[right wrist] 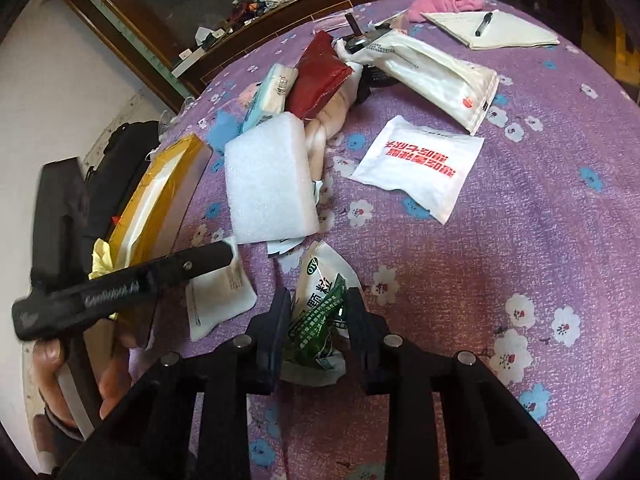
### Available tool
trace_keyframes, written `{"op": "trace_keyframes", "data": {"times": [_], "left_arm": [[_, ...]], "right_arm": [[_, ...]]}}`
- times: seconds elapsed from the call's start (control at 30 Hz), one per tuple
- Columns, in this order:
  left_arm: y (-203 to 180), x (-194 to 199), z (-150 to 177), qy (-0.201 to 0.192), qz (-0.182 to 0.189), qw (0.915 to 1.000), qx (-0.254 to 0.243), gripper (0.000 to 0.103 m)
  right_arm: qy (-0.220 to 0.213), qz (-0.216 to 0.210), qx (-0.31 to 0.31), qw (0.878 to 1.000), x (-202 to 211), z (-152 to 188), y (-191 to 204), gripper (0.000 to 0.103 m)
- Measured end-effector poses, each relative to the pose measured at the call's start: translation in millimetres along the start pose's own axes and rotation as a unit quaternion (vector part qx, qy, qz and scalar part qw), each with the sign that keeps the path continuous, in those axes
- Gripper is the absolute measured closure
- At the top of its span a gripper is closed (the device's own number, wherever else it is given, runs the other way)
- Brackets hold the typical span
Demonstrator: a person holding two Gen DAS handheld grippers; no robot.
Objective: Organize soft objects
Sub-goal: 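Grasp the green-printed snack packet with the right gripper while the left moves to the white packet, then grasp the white sealed packet with the left gripper and lift it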
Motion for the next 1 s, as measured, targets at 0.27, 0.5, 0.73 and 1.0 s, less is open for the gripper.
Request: {"op": "trace_keyframes", "data": {"times": [0.27, 0.5, 0.73, 1.0], "left_arm": [[-11.5, 9.3, 43.0, 0.031, 0.024, 0.9986, -0.034, 0.036], [-37.5, 0.8, 61.9, 0.001, -0.013, 0.9945, -0.104, 0.034], [-51.2, -10.5, 63.0, -0.019, -0.037, 0.9896, -0.138, 0.019], [-51.3, -12.0, 60.3, -0.042, -0.053, 0.9848, -0.160, 0.027]], "right_arm": [[0.006, -0.036, -0.006, 0.999, -5.5, 0.3, 0.4, 0.075], [0.007, -0.033, -0.002, 0.999, -5.1, 1.8, -0.7, 0.075], [0.006, -0.032, -0.005, 0.999, -3.4, 2.5, -1.2, 0.075], [-0.008, -0.015, -0.025, 1.000, 7.8, 0.0, -20.3, 0.075]]}}
Point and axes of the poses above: each gripper's, at about its wrist camera, not at the fingertips, and x roughly against the way its jaws point, y to its left, z to its underside, the point moved 3 cm from there along -x, roughly the way its jaws point, and after that the axes turned 8 degrees about x, right-handed, at the moved point
